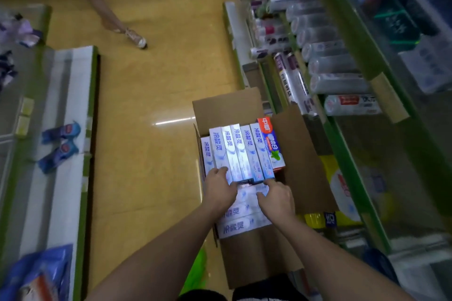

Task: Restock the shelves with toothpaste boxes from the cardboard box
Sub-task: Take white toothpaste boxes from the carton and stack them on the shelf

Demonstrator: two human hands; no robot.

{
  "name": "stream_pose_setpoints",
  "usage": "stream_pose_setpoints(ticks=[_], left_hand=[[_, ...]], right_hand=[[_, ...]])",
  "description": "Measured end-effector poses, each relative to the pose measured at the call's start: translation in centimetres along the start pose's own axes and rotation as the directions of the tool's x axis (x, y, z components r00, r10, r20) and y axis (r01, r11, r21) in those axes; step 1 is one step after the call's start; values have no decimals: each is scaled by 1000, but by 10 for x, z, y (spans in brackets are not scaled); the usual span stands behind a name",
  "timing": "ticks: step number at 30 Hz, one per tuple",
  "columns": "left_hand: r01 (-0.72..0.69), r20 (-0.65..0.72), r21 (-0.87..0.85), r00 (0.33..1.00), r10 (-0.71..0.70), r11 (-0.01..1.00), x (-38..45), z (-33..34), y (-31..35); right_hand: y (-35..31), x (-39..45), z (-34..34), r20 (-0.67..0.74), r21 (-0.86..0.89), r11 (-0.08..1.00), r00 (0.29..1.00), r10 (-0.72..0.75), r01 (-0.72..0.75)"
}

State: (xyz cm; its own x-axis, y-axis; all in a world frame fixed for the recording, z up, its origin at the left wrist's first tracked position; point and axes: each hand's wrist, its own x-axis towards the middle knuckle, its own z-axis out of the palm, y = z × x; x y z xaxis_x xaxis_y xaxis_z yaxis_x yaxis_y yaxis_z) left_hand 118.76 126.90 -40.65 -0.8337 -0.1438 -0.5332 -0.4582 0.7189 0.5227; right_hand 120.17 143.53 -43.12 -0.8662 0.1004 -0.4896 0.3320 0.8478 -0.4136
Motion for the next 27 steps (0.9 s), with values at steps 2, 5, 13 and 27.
stream_pose_setpoints(ticks=[2,5,13,27], left_hand=[[103,-8,-60,995,-104,993,12,6,-2],[199,-29,-162,978,-206,967,29,14,-2],[302,-45,-409,936,-350,861,76,33,-3],[373,-5,-593,885,-466,714,106,51,-17]], right_hand=[[6,10,8,49,-20,999,998,27,-26],[15,18,22,143,-90,996,990,16,-3],[23,32,48,164,-200,977,986,-35,68],[53,93,56,297,412,763,865,404,-498]])
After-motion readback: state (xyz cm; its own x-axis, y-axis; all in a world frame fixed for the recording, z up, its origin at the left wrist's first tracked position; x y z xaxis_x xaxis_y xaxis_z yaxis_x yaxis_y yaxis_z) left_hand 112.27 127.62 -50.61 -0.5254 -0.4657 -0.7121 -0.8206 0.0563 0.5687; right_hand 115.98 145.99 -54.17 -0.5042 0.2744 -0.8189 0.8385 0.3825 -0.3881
